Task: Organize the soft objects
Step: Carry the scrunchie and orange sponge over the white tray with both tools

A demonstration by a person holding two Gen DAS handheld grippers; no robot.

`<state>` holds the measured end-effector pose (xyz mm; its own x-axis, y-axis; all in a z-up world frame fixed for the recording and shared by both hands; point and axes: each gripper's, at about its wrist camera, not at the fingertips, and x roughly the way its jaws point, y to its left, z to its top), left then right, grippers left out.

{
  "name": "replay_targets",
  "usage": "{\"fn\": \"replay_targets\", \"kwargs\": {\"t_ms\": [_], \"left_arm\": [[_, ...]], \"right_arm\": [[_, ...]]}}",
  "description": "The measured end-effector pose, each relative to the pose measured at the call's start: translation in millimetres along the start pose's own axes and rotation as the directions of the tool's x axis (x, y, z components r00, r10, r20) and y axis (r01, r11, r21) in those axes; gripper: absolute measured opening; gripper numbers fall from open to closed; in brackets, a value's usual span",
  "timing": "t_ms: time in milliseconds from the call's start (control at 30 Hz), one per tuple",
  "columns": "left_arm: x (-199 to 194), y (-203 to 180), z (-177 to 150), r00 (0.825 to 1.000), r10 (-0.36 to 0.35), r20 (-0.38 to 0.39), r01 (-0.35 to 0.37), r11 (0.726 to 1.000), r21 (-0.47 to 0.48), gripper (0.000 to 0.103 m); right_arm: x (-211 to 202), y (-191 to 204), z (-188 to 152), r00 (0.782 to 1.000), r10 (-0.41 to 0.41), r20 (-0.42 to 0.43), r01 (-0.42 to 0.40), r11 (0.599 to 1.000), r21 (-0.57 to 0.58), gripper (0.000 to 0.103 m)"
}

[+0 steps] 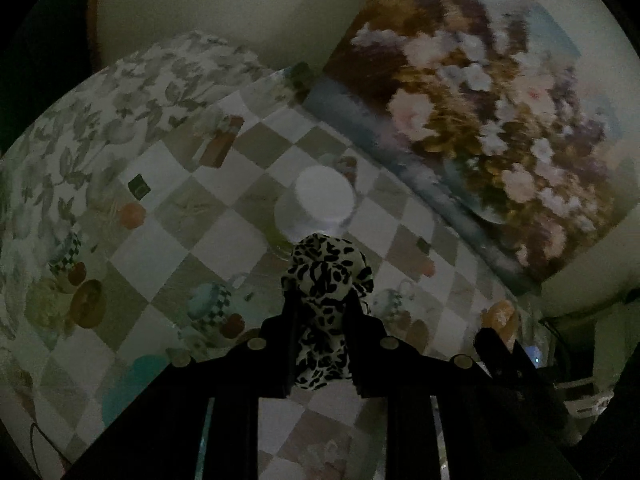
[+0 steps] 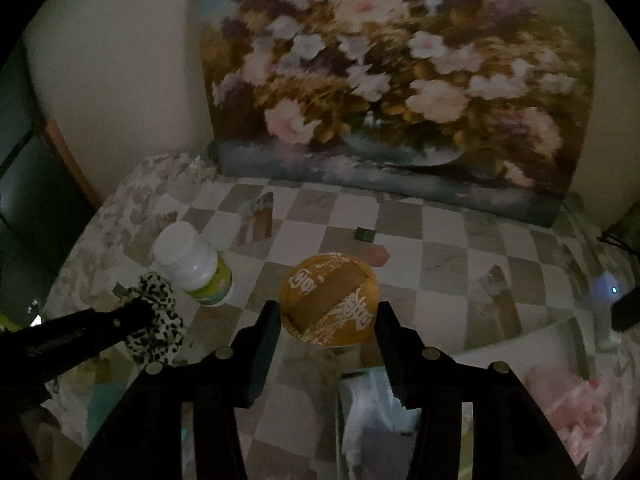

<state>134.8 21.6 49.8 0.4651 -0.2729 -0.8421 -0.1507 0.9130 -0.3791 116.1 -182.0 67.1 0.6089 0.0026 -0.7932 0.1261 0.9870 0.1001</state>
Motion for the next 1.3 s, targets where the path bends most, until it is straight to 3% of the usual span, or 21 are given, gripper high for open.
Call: {"fn": "replay_targets", "kwargs": {"t_ms": [300, 633, 1133, 1300], "left_arm": [[-28, -13, -21, 0.999, -0.032, 0.037, 0.03, 0.997, 0.075, 0.022], [-49, -28, -60, 0.997, -0.051, 0.059, 0.041, 0.985, 0.17, 0.022], [-49, -55, -129, 0.998, -0.068, 0.008, 0.061, 0.938, 0.34, 0.022], [-45, -74, -149, 0.996, -0.081, -0.027, 0.085, 0.907, 0.413, 0.022]], "right_arm": [[-64, -16, -14, 0.997, -0.007, 0.082, 0.001, 0.997, 0.079, 0.051], [-102, -36, -62, 0.995, -0.03, 0.096, 0.015, 0.989, 0.148, 0.051], [-128, -52, -118, 0.994, -0.073, 0.085, 0.056, 0.98, 0.192, 0.051], [-124, -63, -133, 0.995, -0.089, 0.051, 0.076, 0.972, 0.221, 0.052]]}}
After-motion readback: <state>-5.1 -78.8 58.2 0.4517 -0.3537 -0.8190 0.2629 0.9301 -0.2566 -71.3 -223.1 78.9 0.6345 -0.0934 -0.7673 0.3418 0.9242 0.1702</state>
